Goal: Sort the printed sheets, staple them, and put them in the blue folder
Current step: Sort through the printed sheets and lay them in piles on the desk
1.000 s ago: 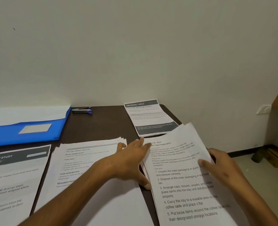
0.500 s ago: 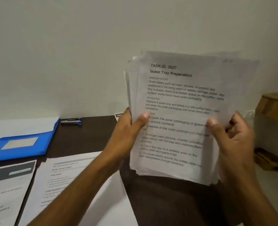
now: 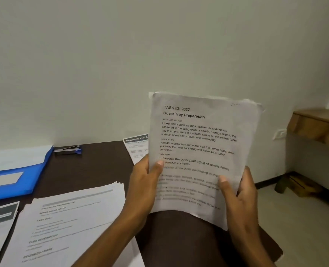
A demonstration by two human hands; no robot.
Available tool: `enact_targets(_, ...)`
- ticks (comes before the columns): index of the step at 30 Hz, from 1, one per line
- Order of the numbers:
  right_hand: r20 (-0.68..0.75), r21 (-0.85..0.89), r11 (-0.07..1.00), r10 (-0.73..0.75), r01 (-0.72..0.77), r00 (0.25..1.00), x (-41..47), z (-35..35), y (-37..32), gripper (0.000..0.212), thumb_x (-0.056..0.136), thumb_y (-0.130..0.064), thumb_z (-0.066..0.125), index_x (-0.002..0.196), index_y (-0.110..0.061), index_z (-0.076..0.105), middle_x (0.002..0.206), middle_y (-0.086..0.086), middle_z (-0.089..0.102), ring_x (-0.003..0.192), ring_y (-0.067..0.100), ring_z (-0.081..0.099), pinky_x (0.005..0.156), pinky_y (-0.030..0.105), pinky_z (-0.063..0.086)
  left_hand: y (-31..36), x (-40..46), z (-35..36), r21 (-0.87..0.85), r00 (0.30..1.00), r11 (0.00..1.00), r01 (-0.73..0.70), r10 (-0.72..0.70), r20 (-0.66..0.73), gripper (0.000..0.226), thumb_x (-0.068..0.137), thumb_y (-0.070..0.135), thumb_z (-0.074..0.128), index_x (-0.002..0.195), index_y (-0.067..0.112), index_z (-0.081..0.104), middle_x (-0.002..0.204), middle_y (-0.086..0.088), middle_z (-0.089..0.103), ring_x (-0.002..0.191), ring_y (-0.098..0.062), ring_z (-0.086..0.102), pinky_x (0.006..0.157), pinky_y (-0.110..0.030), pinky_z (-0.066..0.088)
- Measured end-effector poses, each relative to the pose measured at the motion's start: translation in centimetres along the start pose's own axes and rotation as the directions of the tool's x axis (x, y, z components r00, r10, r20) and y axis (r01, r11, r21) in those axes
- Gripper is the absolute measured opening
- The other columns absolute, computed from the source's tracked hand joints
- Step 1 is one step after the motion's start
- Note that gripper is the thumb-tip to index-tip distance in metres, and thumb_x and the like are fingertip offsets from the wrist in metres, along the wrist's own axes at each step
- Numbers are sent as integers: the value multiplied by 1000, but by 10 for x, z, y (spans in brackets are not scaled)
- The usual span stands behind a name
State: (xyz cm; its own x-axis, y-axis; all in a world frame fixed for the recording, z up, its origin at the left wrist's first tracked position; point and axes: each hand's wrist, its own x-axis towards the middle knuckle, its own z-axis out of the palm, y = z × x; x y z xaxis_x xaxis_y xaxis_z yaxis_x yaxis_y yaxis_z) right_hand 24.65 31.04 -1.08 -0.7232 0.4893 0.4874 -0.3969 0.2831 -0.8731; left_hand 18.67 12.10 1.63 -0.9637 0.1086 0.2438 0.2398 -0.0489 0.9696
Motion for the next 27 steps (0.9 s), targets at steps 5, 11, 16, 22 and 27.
enact_targets(5, 69, -107, 994, -17, 24, 997, 16, -12, -6, 21, 105, -17, 58, 121, -32, 58, 111, -15, 74, 100, 7, 75, 69, 27, 64, 12, -4, 0, 7, 996, 998, 56, -56, 76, 27, 113, 25, 44, 119, 30, 69, 107, 9, 81, 94, -13, 79, 71, -24, 62)
enact_targets(11, 266, -172, 968, 223, -182, 938, 38, -43, -26, 27, 103, -6, 57, 118, -25, 69, 108, -5, 81, 95, 19, 79, 84, 50, 63, 29, 6, -20, 4, 965, 985, 173, -171, 198, 36, 114, 35, 40, 126, 26, 72, 117, 3, 80, 108, -21, 77, 103, -50, 54)
enact_targets(16, 414, -268, 860, 510, -434, 754, 28, -37, 2, 26, 103, 1, 54, 121, -11, 67, 108, 5, 81, 96, 30, 80, 92, 58, 61, -3, 40, -37, 4, 954, 954, 299, -299, -7, 25, 108, 11, 51, 122, 20, 69, 116, 2, 79, 110, -23, 75, 109, -53, 53)
enact_targets(22, 461, -235, 877, 479, -418, 747, 22, -30, 27, 29, 106, -2, 51, 126, -16, 66, 114, 4, 80, 102, 29, 78, 96, 57, 59, -28, 60, -33, -3, 939, 945, 328, -326, -107, 44, 98, -11, 45, 124, 18, 64, 117, -6, 76, 104, -24, 75, 89, -43, 63)
enact_targets(27, 499, -193, 909, 416, -370, 760, 29, -31, 37, 25, 109, -14, 54, 129, -20, 67, 119, 3, 79, 106, 28, 77, 96, 56, 59, -41, 61, -27, -54, 938, 952, 301, -305, -162, 46, 97, -12, 41, 121, 17, 67, 121, -3, 74, 101, -24, 76, 83, -44, 64)
